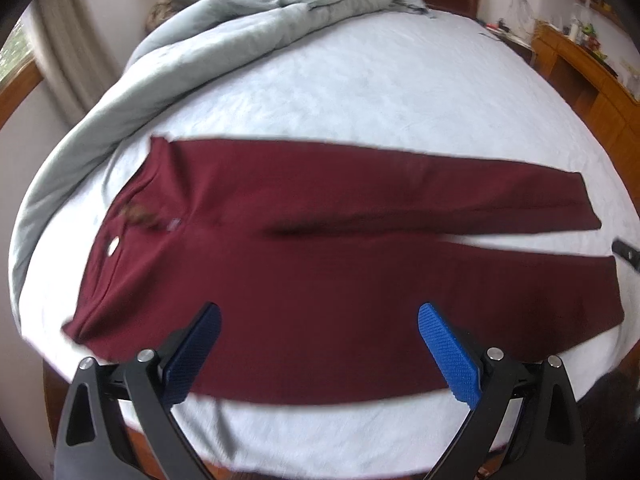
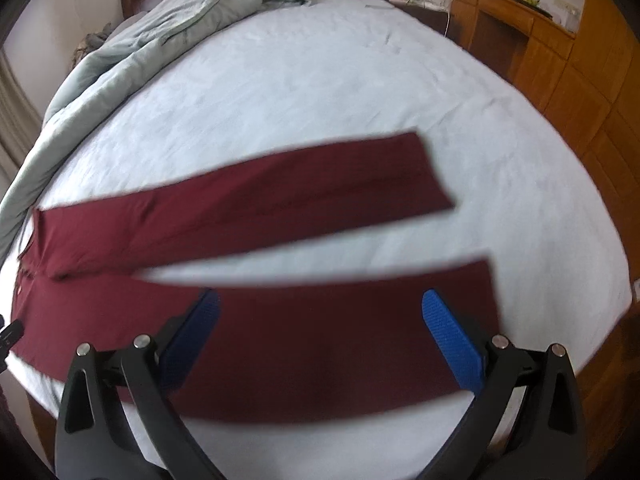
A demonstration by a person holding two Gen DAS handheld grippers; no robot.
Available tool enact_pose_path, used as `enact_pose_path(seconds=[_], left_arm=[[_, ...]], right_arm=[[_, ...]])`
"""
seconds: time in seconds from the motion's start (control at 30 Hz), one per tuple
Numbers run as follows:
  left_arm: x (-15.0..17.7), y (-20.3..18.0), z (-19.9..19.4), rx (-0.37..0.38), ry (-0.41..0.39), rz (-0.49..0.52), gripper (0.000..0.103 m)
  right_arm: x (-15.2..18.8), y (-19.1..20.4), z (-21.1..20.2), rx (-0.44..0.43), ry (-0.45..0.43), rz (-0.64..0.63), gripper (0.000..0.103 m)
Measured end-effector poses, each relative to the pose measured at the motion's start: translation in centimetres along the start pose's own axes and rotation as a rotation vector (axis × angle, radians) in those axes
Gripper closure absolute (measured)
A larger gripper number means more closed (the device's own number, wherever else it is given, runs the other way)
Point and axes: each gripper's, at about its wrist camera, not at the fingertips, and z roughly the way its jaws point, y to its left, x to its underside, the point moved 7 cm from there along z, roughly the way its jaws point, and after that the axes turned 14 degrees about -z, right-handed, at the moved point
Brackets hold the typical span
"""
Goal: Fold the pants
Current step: 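Lower the right tool onto the maroon trouser leg and close it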
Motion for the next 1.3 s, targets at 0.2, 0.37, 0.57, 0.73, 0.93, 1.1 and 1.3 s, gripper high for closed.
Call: enact_pose_path(seconds=[0.2,0.37,0.57,0.73,0.93,1.1,1.3], left_arm=[[-6.1,-8.0,5.3,0.091,-0.016,0.058,0.004],[-9.2,-13.7,9.9,0.171,0.011,0.086,0.004],[-10.6,-16.9,12.8,0.206,0.033,0.161,0.004],[-11.2,-18.9,14.7,0.252,0.066,0.25,0.004],[-11.1,-22.2,16.3,0.416,0.172,0.348,0.004],[-10.3,-25.9,17.3,0.601,0.302,0.441,0.004],[-9.7,-28.7,17.8,0.698,0.376,0.536,0.004]], right_arm=[[-7.0,-10.2,8.6,0.03,0.032,-0.005,0.002],[-9.5,-12.8,16.1,-0.05,0.142,-0.068,0.002],[-10.2,-12.8,20.1,-0.169,0.142,-0.101,0.003],[-11.0,-11.0,19.2,-0.274,0.122,-0.153,0.073],[-12.5,-9.6,14.2,-0.364,0.005,-0.276,0.081],[-13.3,-10.1,9.9,-0.432,-0.092,-0.315,0.082],[-13.2,-10.9,6.6,-0.492,-0.165,-0.322,0.082]])
